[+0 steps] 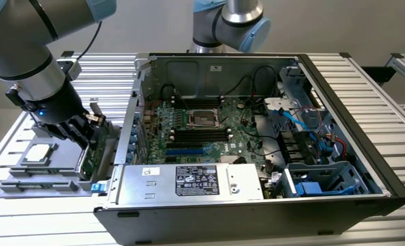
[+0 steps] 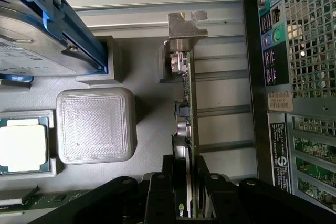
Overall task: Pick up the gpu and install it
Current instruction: 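Pick up the gpu and move the gpu toward the slot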
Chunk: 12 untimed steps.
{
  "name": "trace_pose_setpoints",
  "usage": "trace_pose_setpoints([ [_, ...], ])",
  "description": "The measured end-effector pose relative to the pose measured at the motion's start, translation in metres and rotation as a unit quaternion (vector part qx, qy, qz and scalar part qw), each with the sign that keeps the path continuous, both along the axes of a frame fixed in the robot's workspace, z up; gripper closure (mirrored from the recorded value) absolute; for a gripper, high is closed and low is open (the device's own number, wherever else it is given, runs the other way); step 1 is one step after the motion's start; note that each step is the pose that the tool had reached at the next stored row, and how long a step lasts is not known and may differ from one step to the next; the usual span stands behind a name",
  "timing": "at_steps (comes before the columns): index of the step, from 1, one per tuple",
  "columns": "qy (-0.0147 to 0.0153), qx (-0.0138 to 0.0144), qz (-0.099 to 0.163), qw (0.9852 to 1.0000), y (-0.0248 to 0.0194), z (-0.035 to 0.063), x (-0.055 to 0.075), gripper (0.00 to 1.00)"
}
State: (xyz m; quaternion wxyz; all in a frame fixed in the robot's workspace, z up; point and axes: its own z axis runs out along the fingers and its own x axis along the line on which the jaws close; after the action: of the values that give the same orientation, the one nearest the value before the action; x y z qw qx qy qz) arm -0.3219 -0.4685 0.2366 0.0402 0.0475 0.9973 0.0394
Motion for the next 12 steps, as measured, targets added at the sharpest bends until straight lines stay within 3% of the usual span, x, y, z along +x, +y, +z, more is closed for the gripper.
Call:
trace_pose_setpoints([
  [12,0.0000,0.0000,0.004,1.0000,0.0000,-0.0001,0.0000,0.73],
])
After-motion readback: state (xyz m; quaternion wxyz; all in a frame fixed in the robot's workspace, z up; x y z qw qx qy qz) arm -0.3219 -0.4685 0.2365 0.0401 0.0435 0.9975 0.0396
